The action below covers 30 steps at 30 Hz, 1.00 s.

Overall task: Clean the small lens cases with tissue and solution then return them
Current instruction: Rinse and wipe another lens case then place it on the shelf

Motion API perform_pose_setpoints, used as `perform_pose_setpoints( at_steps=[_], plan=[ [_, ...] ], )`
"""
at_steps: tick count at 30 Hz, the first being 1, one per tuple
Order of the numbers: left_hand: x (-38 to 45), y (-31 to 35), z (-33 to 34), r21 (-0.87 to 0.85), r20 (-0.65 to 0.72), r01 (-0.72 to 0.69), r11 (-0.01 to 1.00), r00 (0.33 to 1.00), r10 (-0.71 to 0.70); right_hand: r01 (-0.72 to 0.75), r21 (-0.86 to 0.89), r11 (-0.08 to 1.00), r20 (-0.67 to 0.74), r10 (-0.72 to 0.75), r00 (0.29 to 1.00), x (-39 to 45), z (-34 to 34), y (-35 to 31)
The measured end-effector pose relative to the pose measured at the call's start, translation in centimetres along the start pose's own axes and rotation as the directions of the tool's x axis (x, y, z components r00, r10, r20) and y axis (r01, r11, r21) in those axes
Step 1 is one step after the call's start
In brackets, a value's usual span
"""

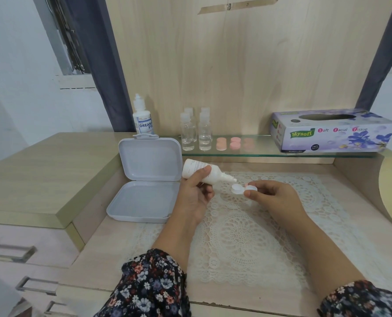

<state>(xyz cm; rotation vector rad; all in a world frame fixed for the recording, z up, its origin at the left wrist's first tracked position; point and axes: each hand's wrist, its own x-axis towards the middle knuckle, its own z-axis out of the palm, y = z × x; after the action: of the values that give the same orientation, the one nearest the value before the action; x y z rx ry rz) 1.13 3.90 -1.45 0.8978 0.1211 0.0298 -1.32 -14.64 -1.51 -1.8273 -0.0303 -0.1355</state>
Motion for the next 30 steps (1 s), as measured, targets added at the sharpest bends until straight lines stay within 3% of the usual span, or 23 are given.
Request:
perform_pose_setpoints(
  at_steps=[30],
  plan=[
    [0.09, -0.11, 0.04, 0.008, -0.009, 0.0, 1.0, 1.0, 0.0, 0.003, -0.006, 1.0, 0.003, -0.003, 1.0, 0.01, -0.01, -0.01]
  ],
)
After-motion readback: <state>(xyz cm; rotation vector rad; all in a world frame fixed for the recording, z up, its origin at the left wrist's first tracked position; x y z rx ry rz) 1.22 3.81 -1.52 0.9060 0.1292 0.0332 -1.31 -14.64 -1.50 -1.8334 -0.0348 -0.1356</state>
